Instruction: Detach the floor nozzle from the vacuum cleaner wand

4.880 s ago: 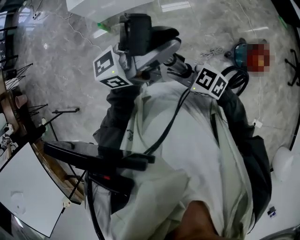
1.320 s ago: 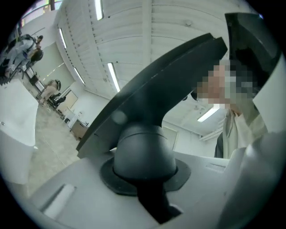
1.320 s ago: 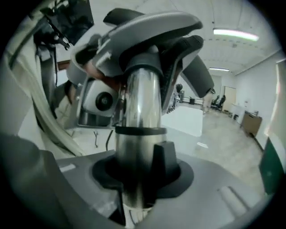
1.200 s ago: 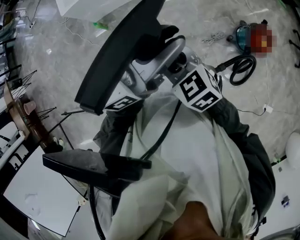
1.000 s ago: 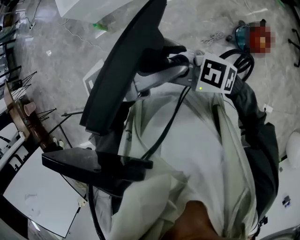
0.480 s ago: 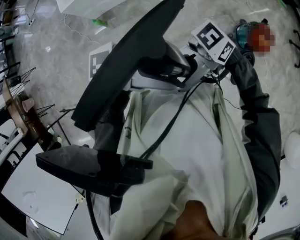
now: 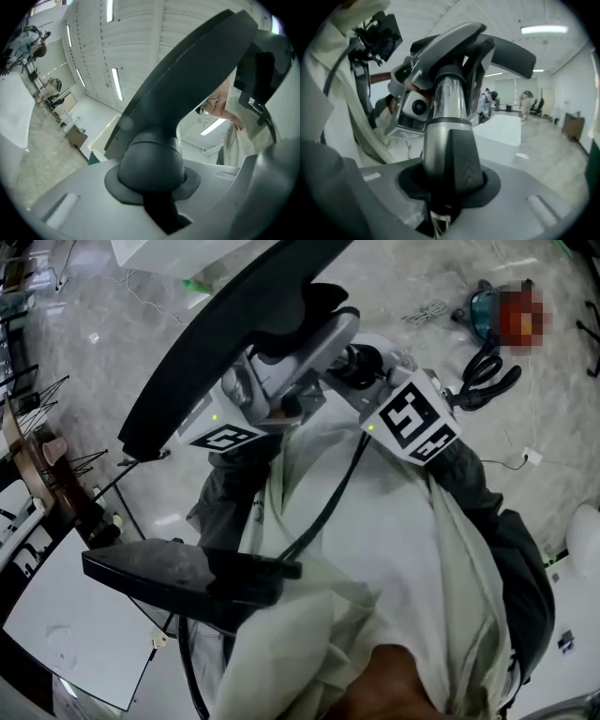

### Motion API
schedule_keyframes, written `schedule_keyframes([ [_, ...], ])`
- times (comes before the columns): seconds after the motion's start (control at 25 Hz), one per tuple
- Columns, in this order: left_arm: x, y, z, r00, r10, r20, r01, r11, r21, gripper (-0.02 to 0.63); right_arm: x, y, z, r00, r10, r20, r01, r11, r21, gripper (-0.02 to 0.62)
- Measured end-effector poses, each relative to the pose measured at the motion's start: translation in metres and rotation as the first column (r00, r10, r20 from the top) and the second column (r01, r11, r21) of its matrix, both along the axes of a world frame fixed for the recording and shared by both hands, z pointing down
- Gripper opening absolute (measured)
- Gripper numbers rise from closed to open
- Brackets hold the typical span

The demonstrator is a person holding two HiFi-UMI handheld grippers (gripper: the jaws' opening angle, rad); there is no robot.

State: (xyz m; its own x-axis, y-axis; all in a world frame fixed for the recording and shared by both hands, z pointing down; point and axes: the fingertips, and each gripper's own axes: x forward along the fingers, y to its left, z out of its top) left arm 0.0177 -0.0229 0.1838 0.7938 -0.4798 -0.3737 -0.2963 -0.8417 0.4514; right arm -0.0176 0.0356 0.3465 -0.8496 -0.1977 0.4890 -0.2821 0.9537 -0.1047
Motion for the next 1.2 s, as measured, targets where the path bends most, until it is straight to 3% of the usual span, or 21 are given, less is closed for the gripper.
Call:
schedule_keyframes([
  [0.12, -0.012, -0.016, 0.006, 0.987, -0.148, 0.054, 0.151, 0.987, -0.062, 0.083, -0.002, -0.021, 0.003, 0.981, 0.186, -0.055, -0.174, 0.970, 0.169, 0.126],
  [0.2, -0.016, -0.021, 0.011, 0.975, -0.204, 0.089, 0.210, 0.975, -0.074, 0.083, -0.005, -0.025, 0.007, 0.975, 0.218, -0.052, -0.204, 0.959, 0.195, 0.124],
  [0.28, -0.013, -0.013, 0.009, 0.983, -0.162, 0.085, 0.165, 0.986, -0.025, 0.083, -0.011, -0.017, 0.010, 0.993, 0.118, -0.019, -0.114, 0.984, 0.134, 0.126],
  [0.32, -0.011, -0.005, 0.006, 0.992, -0.110, 0.067, 0.109, 0.994, 0.019, 0.081, -0.014, -0.007, 0.009, 1.000, 0.014, 0.013, -0.015, 0.997, 0.078, 0.126],
  [0.36, -0.009, 0.004, 0.002, 0.998, -0.051, 0.047, 0.048, 0.997, 0.062, 0.081, -0.015, 0.008, 0.004, 0.990, -0.125, 0.069, 0.124, 0.992, 0.008, 0.126],
  [0.4, -0.006, 0.010, -0.002, 1.000, 0.002, 0.031, -0.005, 0.995, 0.099, 0.080, -0.013, 0.025, -0.004, 0.947, -0.281, 0.156, 0.294, 0.953, -0.069, 0.126],
  [0.44, -0.004, 0.015, -0.005, 0.999, 0.045, 0.020, -0.048, 0.991, 0.126, 0.080, -0.006, 0.045, -0.016, 0.864, -0.430, 0.262, 0.475, 0.869, -0.138, 0.126],
  [0.52, 0.001, 0.021, -0.010, 0.993, 0.114, 0.005, -0.114, 0.980, 0.161, 0.080, 0.021, 0.079, -0.029, 0.629, -0.647, 0.430, 0.771, 0.590, -0.239, 0.126],
  [0.56, 0.003, 0.023, -0.013, 0.990, 0.143, -0.001, -0.141, 0.975, 0.174, 0.080, 0.034, 0.087, -0.033, 0.531, -0.695, 0.486, 0.847, 0.460, -0.268, 0.129],
  [0.6, 0.006, 0.024, -0.015, 0.985, 0.170, -0.006, -0.166, 0.969, 0.184, 0.080, 0.039, 0.089, -0.037, 0.477, -0.705, 0.525, 0.879, 0.383, -0.284, 0.129],
  [0.64, 0.008, 0.025, -0.017, 0.981, 0.194, -0.010, -0.189, 0.963, 0.193, 0.080, 0.039, 0.086, -0.040, 0.470, -0.694, 0.545, 0.882, 0.366, -0.295, 0.129],
  [0.68, 0.010, 0.026, -0.019, 0.977, 0.214, -0.014, -0.207, 0.958, 0.198, 0.081, 0.034, 0.079, -0.041, 0.502, -0.675, 0.541, 0.865, 0.402, -0.301, 0.126],
  [0.72, 0.011, 0.026, -0.021, 0.974, 0.226, -0.017, -0.218, 0.955, 0.200, 0.081, 0.028, 0.071, -0.040, 0.562, -0.650, 0.511, 0.825, 0.479, -0.299, 0.124],
  [0.84, 0.009, 0.016, -0.018, 0.986, 0.168, -0.022, -0.163, 0.976, 0.143, 0.081, 0.011, 0.039, -0.020, 0.838, -0.464, 0.286, 0.533, 0.809, -0.248, 0.124],
  [0.88, 0.004, 0.007, -0.013, 0.996, 0.092, -0.016, -0.090, 0.992, 0.088, 0.083, 0.006, 0.026, -0.012, 0.919, -0.345, 0.190, 0.381, 0.900, -0.213, 0.126],
  [0.92, -0.003, -0.005, -0.005, 1.000, -0.019, 0.002, 0.019, 1.000, 0.013, 0.083, 0.003, 0.011, -0.003, 0.972, -0.210, 0.102, 0.225, 0.962, -0.156, 0.129],
  [0.96, -0.012, -0.017, 0.004, 0.989, -0.143, 0.035, 0.145, 0.987, -0.067, 0.083, 0.000, -0.002, 0.006, 0.996, -0.080, 0.024, 0.082, 0.993, -0.080, 0.129],
  [1.0, -0.021, -0.027, 0.013, 0.966, -0.247, 0.073, 0.255, 0.959, -0.125, 0.083, -0.002, -0.012, 0.014, 0.999, 0.030, -0.037, -0.030, 1.000, -0.001, 0.129],
  [1.08, -0.030, -0.035, 0.018, 0.937, -0.329, 0.120, 0.344, 0.928, -0.141, 0.083, -0.006, -0.024, 0.022, 0.986, 0.147, -0.082, -0.138, 0.986, 0.097, 0.130],
  [1.12, -0.029, -0.033, 0.016, 0.944, -0.307, 0.122, 0.320, 0.941, -0.112, 0.083, -0.009, -0.025, 0.023, 0.987, 0.143, -0.073, -0.135, 0.985, 0.104, 0.130],
  [1.2, -0.019, -0.018, 0.004, 0.983, -0.159, 0.090, 0.160, 0.987, -0.002, 0.081, -0.015, -0.013, 0.020, 1.000, 0.004, -0.014, -0.003, 0.999, 0.046, 0.129],
])
